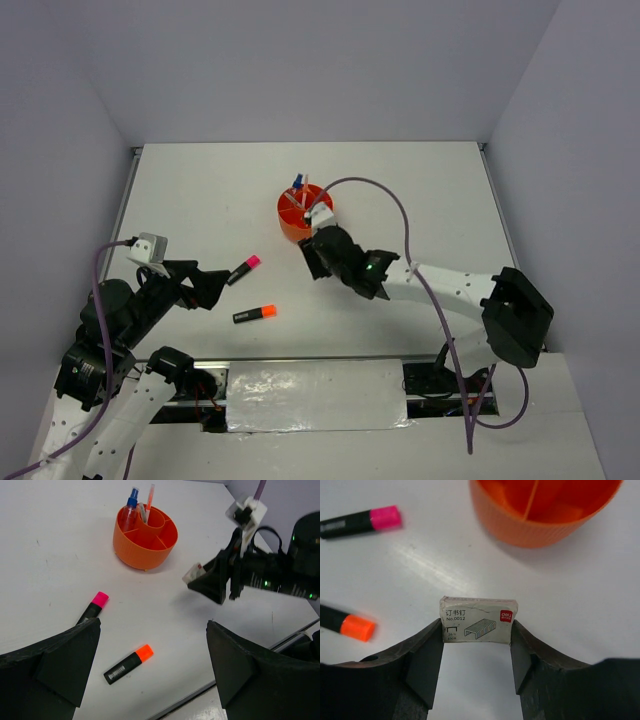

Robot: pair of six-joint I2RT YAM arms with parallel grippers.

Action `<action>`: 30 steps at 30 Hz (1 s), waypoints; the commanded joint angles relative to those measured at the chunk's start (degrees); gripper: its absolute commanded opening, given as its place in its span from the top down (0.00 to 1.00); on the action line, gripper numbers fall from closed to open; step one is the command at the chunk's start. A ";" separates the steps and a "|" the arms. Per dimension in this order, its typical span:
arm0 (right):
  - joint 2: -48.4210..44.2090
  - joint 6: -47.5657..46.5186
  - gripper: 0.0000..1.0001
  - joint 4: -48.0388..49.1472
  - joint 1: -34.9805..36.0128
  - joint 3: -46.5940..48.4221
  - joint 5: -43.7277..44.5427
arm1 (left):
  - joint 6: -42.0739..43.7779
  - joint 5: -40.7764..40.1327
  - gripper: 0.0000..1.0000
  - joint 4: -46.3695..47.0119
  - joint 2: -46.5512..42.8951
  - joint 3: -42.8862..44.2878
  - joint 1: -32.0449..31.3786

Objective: Sort the stationery into containers
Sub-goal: Pick up the stationery from the center of the board, then place the stationery in the storage box.

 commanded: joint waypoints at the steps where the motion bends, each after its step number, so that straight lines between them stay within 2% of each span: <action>1: -1.88 -11.80 0.68 3.59 -6.47 2.72 -8.76 | 0.17 0.76 0.01 2.71 0.37 -0.05 -0.19; 6: -1.18 -19.11 0.67 11.93 -14.12 2.03 -23.08 | 0.17 0.94 0.01 2.71 0.28 0.03 -0.19; 10: 2.69 -21.13 0.65 14.23 -18.35 5.52 -26.01 | 0.26 1.11 0.01 2.71 0.37 0.03 -0.27; 15: 7.61 -24.39 0.64 15.02 -19.84 9.40 -26.18 | 0.26 1.38 0.01 2.80 0.37 -0.06 -0.27; 23: 9.37 -24.83 0.60 25.12 -25.29 5.99 -34.08 | 0.26 1.64 0.01 2.80 0.54 -0.06 -0.36; 30: 11.83 -25.27 0.58 26.89 -26.88 5.63 -37.17 | 0.26 1.64 0.01 2.80 0.54 -0.06 -0.36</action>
